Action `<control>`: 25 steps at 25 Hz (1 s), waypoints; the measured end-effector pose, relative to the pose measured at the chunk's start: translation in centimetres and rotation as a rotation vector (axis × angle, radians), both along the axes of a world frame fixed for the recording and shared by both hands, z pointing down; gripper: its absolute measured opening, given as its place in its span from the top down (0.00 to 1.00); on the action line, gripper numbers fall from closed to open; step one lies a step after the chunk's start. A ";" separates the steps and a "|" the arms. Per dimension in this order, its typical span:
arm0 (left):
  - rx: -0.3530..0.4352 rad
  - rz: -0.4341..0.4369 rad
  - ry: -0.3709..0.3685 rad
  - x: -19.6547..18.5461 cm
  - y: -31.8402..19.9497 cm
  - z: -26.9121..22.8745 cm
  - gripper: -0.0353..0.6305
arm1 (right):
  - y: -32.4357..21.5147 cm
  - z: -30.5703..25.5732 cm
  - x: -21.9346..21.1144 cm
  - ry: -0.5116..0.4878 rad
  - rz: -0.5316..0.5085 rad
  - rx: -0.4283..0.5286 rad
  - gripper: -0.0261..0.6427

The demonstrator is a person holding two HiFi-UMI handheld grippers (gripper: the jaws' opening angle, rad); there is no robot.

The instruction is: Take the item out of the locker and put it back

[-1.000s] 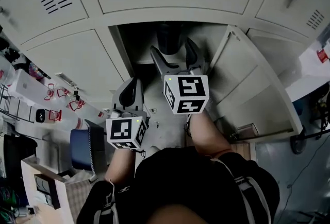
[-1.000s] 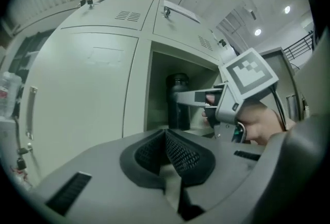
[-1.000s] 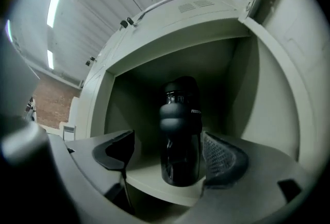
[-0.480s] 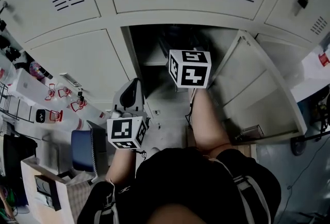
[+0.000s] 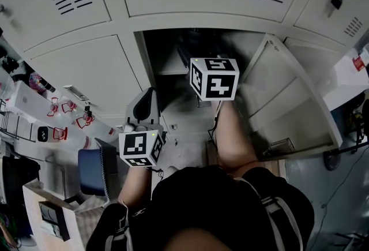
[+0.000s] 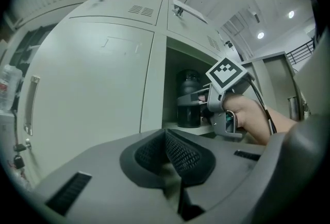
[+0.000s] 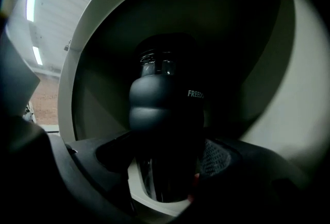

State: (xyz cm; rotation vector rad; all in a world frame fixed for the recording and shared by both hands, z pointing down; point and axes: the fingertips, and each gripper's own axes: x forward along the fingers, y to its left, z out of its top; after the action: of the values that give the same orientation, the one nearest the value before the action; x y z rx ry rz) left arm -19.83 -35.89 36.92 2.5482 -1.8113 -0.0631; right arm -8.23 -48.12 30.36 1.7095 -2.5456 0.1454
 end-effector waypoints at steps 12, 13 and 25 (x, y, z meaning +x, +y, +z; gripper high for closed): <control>0.008 0.007 0.001 1.0 0.8 -0.4 0.93 | 4.1 -0.3 0.4 -0.212 -0.150 -0.066 0.39; 0.008 0.006 0.000 1.1 0.9 -0.3 0.93 | 4.4 -0.4 0.5 -0.220 -0.161 -0.070 0.38; -0.005 -0.044 -0.009 1.4 3.3 0.1 0.93 | 8.5 1.3 1.5 -0.219 -0.227 -0.092 0.38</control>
State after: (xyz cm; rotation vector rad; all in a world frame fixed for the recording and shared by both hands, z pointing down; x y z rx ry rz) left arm -18.43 -32.55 37.05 2.5090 -1.8686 -0.0473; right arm -6.76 -39.65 31.62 1.4313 -2.8145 0.4510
